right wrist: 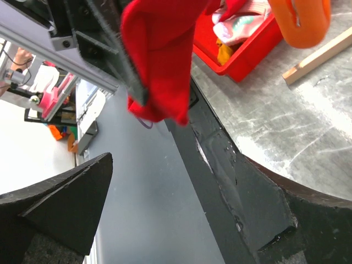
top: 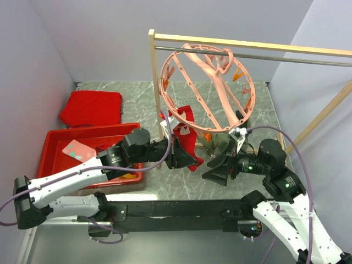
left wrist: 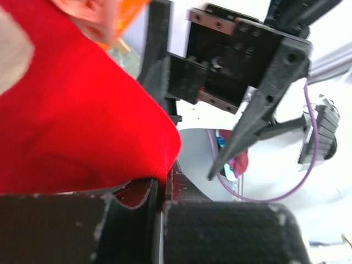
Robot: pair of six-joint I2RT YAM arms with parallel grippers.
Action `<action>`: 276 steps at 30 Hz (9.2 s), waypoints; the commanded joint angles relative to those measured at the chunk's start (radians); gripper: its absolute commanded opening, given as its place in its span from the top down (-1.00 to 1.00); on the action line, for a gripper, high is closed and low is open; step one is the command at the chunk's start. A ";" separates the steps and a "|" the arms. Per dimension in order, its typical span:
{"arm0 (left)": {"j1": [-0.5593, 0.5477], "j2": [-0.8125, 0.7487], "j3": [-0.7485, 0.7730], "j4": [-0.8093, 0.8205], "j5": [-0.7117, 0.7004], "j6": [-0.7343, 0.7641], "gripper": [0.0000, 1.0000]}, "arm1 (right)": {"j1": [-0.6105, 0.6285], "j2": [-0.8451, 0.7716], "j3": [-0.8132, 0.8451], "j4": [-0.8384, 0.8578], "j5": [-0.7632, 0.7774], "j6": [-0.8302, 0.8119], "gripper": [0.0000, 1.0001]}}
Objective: Remove the socks clipped to the hanger
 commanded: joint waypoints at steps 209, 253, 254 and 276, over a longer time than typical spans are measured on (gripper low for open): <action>-0.088 -0.243 0.052 -0.429 -0.652 0.071 0.98 | 0.080 -0.243 0.010 -0.195 0.357 0.087 -0.99; 0.734 -0.210 0.101 -0.923 -0.644 -0.147 -0.93 | 0.080 -0.232 -0.244 0.009 0.520 0.186 -0.99; 0.733 -0.241 0.092 -0.900 -0.608 -0.148 -0.93 | 0.080 -0.240 -0.249 0.012 0.528 0.195 -0.99; 0.403 -0.375 -0.367 -0.084 -0.188 -0.439 -0.93 | 0.080 -0.306 -0.347 -0.001 0.718 0.324 -0.99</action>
